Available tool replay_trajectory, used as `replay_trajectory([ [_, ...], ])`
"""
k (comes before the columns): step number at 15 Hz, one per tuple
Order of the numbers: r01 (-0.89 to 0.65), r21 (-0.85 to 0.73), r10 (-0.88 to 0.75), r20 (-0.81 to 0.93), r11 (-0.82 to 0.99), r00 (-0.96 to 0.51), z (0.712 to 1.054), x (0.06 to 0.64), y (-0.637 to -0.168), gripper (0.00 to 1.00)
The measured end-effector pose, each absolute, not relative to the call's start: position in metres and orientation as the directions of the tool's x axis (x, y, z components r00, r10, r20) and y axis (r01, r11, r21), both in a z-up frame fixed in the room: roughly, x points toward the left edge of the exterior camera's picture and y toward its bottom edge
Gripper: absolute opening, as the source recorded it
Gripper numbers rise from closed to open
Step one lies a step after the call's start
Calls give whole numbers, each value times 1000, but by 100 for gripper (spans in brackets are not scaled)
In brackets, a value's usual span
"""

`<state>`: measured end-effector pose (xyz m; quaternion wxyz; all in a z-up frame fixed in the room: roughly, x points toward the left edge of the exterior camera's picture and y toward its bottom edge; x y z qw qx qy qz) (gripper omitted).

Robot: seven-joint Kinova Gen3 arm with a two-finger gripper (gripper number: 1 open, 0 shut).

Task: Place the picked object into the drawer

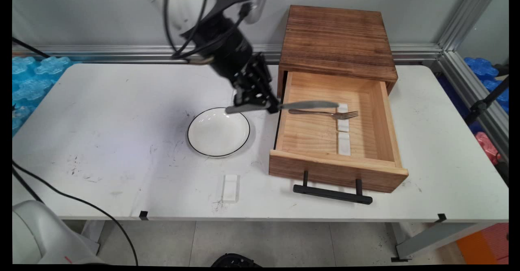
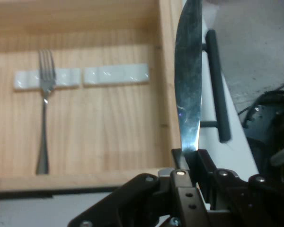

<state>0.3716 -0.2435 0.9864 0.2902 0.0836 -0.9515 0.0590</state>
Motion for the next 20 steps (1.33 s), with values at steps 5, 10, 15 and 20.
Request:
replay_trajectory([
  [5,-185,-89,-106,554,979,-826,985,341,-278,0],
  [10,-208,-89,-129,535,974,-835,966,311,-305,0],
  [15,-227,-77,-157,513,971,-844,945,283,-322,0],
  [20,-220,-66,-160,490,973,-857,923,260,-334,0],
])
